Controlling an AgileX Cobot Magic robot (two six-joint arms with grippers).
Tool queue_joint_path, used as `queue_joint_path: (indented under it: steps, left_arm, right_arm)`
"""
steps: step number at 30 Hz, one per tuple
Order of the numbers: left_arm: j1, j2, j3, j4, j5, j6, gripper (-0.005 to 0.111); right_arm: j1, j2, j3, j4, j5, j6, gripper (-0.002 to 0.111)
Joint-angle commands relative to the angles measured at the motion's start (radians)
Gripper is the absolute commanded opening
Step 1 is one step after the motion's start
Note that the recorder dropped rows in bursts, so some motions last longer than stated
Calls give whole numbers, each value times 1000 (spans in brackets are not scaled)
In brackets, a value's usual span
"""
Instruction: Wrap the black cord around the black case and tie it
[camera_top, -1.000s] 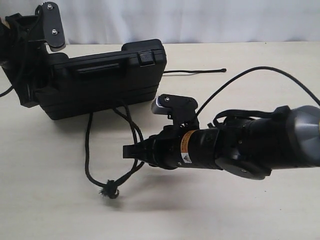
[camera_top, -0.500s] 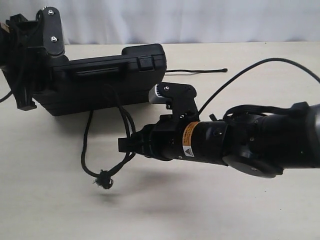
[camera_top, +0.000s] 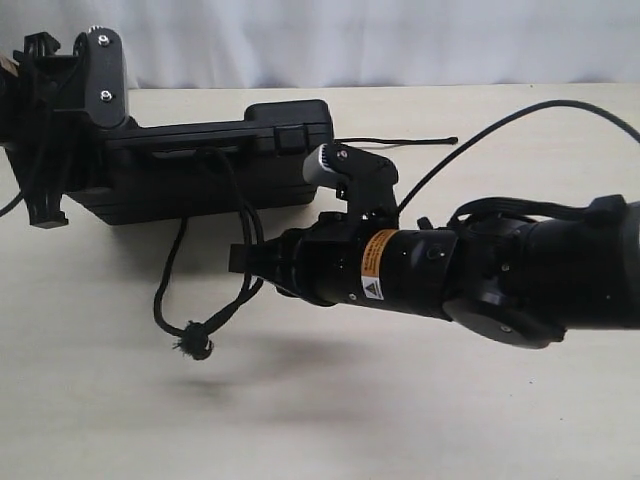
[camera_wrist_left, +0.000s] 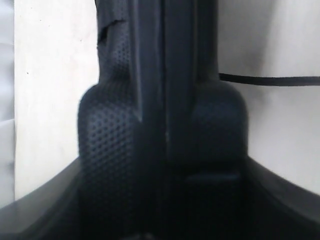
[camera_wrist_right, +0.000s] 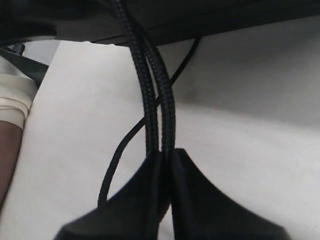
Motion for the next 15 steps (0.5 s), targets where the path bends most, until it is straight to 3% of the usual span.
queue_joint_path:
  steps: [1,15]
  left_arm:
    - [0,-8,7,-44,36,5,0]
    - [0,-8,7,-53,26,5,0]
  right_arm:
    - [1,25,-18,0,-18,85,5]
    - [1,61,-38,-21,-217,225,5]
